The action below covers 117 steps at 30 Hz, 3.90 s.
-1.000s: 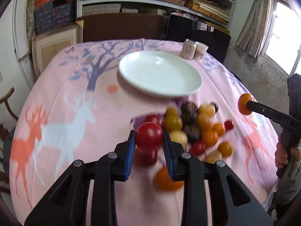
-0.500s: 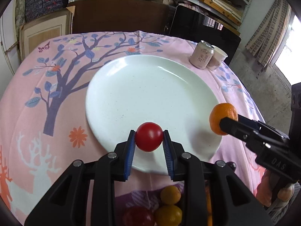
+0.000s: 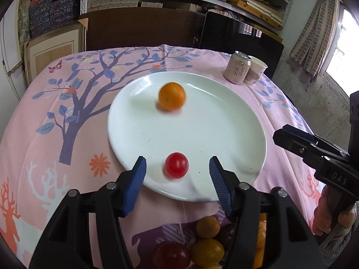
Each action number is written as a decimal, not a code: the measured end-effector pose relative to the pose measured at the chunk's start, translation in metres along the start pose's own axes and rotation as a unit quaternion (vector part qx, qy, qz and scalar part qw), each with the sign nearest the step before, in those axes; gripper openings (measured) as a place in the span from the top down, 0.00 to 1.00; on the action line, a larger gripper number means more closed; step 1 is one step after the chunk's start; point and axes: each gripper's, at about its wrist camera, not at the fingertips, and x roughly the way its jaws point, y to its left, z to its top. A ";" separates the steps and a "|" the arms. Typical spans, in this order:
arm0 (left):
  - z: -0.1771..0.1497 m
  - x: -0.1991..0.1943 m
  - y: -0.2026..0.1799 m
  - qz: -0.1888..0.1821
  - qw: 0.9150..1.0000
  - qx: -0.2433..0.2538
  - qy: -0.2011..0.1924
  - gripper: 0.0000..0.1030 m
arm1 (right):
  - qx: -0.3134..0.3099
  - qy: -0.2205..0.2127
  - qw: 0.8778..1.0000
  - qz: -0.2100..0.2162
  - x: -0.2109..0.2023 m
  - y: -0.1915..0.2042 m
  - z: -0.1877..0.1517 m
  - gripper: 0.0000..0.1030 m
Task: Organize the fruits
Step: 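Release the mandarin onto the white plate with the right gripper while the left releases the tomato there, then grasp the red apple with the left gripper while the right approaches a small red tomato, then lift the red apple with the left gripper, then grasp the small red tomato with the right gripper while the left holds the apple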
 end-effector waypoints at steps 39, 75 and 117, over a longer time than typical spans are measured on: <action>-0.152 -0.079 0.030 0.001 0.999 -0.052 0.002 0.40 | 0.056 -0.052 0.997 -0.004 -0.085 -0.027 -0.085 0.31; -0.213 -0.217 0.002 0.119 0.982 -0.130 -0.066 0.63 | 0.051 -0.015 0.998 0.031 -0.082 -0.021 -0.113 0.31; -0.102 -0.119 -0.080 -0.104 0.980 0.161 -0.048 0.63 | 0.113 -0.043 0.986 -0.117 -0.219 -0.025 -0.193 0.23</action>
